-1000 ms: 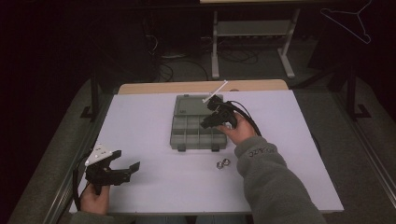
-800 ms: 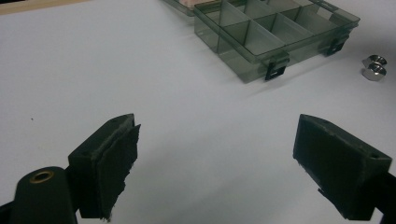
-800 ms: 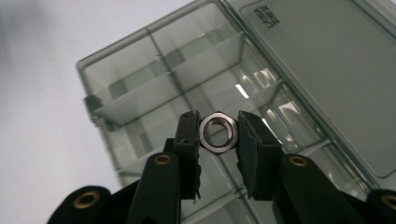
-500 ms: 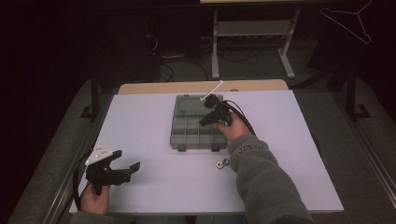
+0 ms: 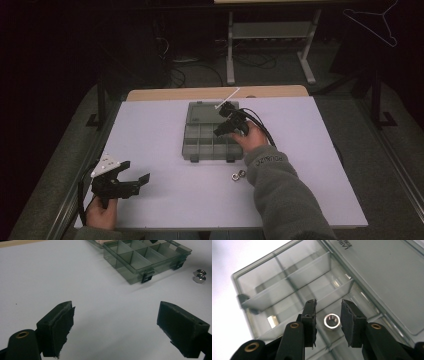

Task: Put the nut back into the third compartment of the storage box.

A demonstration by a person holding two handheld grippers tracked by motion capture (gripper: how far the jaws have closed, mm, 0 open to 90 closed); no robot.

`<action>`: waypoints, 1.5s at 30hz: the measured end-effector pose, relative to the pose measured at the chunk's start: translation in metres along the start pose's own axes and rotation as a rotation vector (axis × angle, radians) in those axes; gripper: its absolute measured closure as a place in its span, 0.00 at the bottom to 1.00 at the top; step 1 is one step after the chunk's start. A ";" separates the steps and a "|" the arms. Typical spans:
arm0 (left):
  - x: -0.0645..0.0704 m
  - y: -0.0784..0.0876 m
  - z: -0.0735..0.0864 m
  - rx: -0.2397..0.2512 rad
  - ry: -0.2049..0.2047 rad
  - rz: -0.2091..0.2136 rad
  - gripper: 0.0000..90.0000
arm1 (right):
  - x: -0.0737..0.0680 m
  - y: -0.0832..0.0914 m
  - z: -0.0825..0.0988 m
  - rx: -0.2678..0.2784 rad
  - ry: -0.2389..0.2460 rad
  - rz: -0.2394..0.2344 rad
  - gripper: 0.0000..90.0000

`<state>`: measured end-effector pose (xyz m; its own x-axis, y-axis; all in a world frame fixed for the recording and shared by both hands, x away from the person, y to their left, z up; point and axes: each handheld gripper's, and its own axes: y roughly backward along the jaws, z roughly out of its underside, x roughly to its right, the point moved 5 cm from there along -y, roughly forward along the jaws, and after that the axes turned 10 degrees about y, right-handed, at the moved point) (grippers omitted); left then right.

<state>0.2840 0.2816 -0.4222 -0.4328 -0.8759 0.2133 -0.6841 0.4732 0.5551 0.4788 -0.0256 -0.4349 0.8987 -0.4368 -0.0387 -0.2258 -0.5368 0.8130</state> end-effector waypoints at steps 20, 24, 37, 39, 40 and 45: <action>0.002 0.001 0.000 0.000 0.003 -0.009 0.15 | -0.053 0.072 0.051 0.079 0.036 -0.012 0.67; 0.002 0.001 0.000 0.000 0.001 -0.011 0.14 | -0.062 0.078 0.066 0.080 0.037 -0.017 0.67; 0.002 0.000 0.000 0.007 0.000 -0.009 0.14 | -0.084 0.063 0.110 0.051 0.025 -0.048 0.68; 0.002 0.000 0.000 0.007 0.000 -0.009 0.15 | -0.084 0.061 0.112 0.048 0.030 -0.047 0.68; 0.002 0.000 0.000 0.006 0.001 -0.008 0.15 | -0.084 0.057 0.116 0.021 0.041 -0.043 0.69; 0.002 0.001 0.000 0.002 -0.004 -0.011 0.15 | -0.083 0.049 0.118 -0.008 0.060 -0.034 0.70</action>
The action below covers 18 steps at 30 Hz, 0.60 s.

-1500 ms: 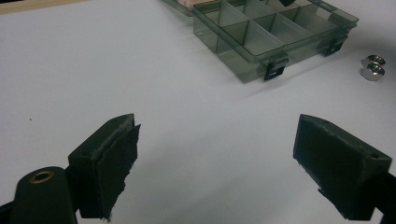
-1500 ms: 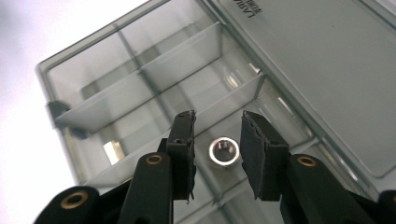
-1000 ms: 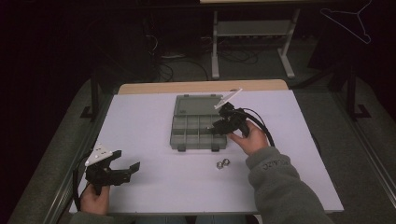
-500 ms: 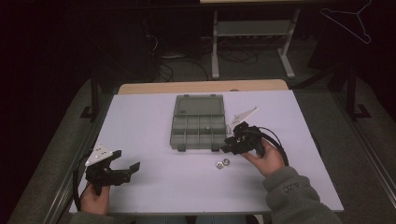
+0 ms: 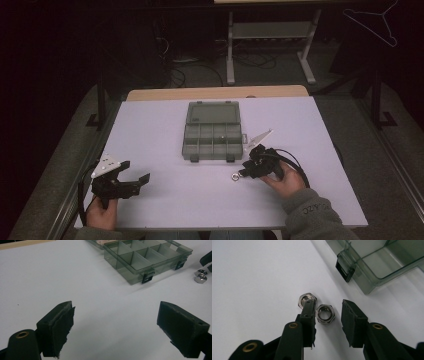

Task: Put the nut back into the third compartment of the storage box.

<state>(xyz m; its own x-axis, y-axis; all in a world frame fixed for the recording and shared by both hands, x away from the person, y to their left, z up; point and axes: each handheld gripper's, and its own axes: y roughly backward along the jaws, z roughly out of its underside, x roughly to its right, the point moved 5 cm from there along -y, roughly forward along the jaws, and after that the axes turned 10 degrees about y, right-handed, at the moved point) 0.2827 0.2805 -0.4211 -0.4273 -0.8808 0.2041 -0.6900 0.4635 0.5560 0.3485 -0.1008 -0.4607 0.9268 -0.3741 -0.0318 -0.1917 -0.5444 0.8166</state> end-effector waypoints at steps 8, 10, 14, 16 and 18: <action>-0.001 0.001 0.000 -0.003 0.000 -0.001 0.15 | -0.001 -0.011 0.004 -0.043 0.031 -0.005 0.71; -0.001 0.001 0.000 -0.004 0.001 -0.001 0.15 | -0.002 -0.013 0.003 -0.049 0.047 -0.002 0.72; -0.001 0.001 0.000 -0.003 0.001 -0.001 0.14 | -0.002 -0.015 0.004 -0.058 0.057 0.004 0.74; -0.001 0.001 0.000 -0.001 0.003 0.001 0.14 | -0.003 -0.015 0.004 -0.063 0.064 0.012 0.76; -0.001 0.001 0.000 -0.002 0.003 0.001 0.14 | -0.003 -0.015 0.004 -0.065 0.067 0.016 0.77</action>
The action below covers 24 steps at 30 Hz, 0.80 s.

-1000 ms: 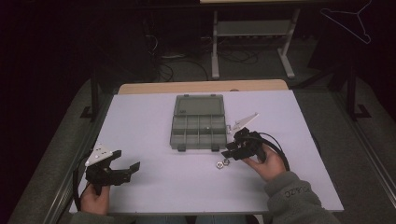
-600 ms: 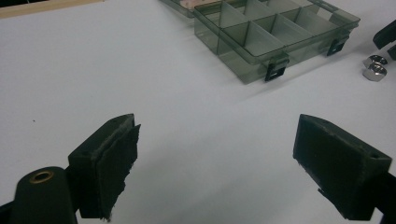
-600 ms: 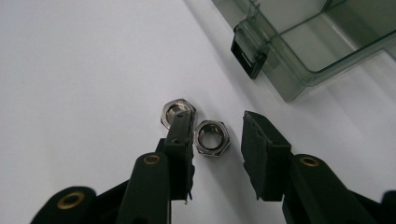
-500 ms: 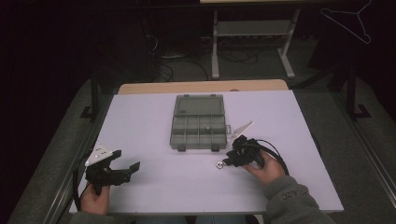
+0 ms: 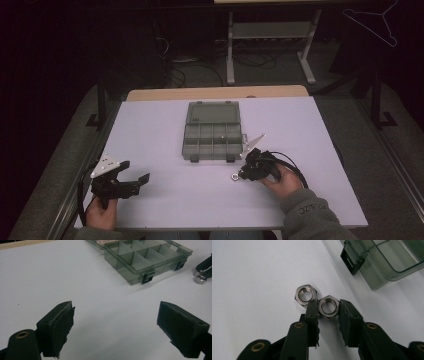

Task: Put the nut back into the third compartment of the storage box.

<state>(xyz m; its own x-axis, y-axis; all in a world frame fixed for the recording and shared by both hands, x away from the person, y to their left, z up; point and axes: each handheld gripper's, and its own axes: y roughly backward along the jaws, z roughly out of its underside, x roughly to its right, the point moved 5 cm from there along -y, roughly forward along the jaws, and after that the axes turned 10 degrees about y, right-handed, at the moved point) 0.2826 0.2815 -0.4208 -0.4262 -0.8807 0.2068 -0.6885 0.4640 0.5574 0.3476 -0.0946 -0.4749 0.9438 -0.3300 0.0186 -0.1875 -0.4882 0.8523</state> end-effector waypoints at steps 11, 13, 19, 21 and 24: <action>0.000 0.000 0.000 0.000 0.000 -0.002 0.14 | 0.001 0.003 0.000 0.000 -0.013 -0.001 0.77; 0.000 -0.001 0.000 0.006 0.002 0.000 0.15 | 0.002 0.006 -0.001 0.010 -0.017 0.000 0.77; 0.000 -0.001 0.000 0.007 0.004 0.000 0.15 | 0.004 0.017 -0.005 0.059 -0.041 -0.009 0.77; 0.000 -0.001 0.000 0.007 0.002 0.001 0.14 | 0.006 0.021 -0.006 0.077 -0.060 -0.013 0.77; 0.000 -0.001 0.000 0.001 0.000 -0.003 0.14 | 0.010 0.027 -0.010 0.078 -0.054 0.000 0.77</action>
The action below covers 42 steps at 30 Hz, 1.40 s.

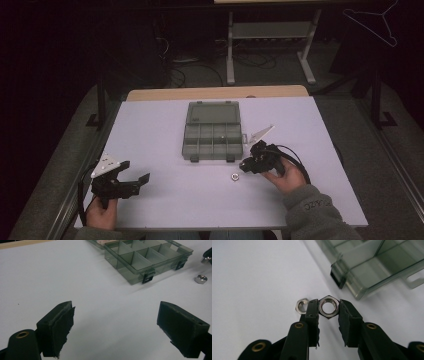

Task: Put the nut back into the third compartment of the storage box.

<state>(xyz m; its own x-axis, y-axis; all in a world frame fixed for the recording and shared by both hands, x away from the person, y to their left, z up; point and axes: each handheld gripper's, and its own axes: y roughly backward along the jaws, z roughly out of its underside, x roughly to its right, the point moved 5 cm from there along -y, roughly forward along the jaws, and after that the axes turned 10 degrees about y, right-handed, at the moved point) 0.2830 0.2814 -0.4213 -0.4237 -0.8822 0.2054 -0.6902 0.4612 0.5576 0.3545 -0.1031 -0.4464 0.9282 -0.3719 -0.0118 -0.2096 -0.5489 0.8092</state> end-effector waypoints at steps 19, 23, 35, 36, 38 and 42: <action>0.000 0.000 0.000 0.008 0.006 0.003 0.15 | 0.032 0.032 -0.060 0.057 0.026 0.031 0.77; 0.000 0.000 -0.001 0.010 0.007 0.004 0.14 | 0.041 0.031 -0.080 0.061 0.026 0.027 0.77; 0.000 0.000 -0.001 0.014 0.009 0.006 0.15 | 0.058 0.013 -0.117 0.053 0.048 0.026 0.77; -0.001 0.000 -0.001 0.012 0.007 0.007 0.15 | 0.059 0.010 -0.119 0.048 0.040 0.023 0.77; -0.001 0.000 -0.001 0.011 0.011 0.006 0.14 | 0.063 0.005 -0.121 0.040 0.032 0.027 0.77; -0.001 0.000 -0.001 0.013 0.008 0.007 0.15 | 0.071 -0.005 -0.121 0.033 0.014 0.028 0.77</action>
<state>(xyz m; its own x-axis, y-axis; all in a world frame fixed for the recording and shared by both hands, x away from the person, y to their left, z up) 0.2837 0.2824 -0.4204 -0.4240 -0.8796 0.2157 -0.6949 0.4687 0.5454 0.4593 -0.0359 -0.3804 0.9260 -0.3770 0.0191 -0.2453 -0.5626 0.7895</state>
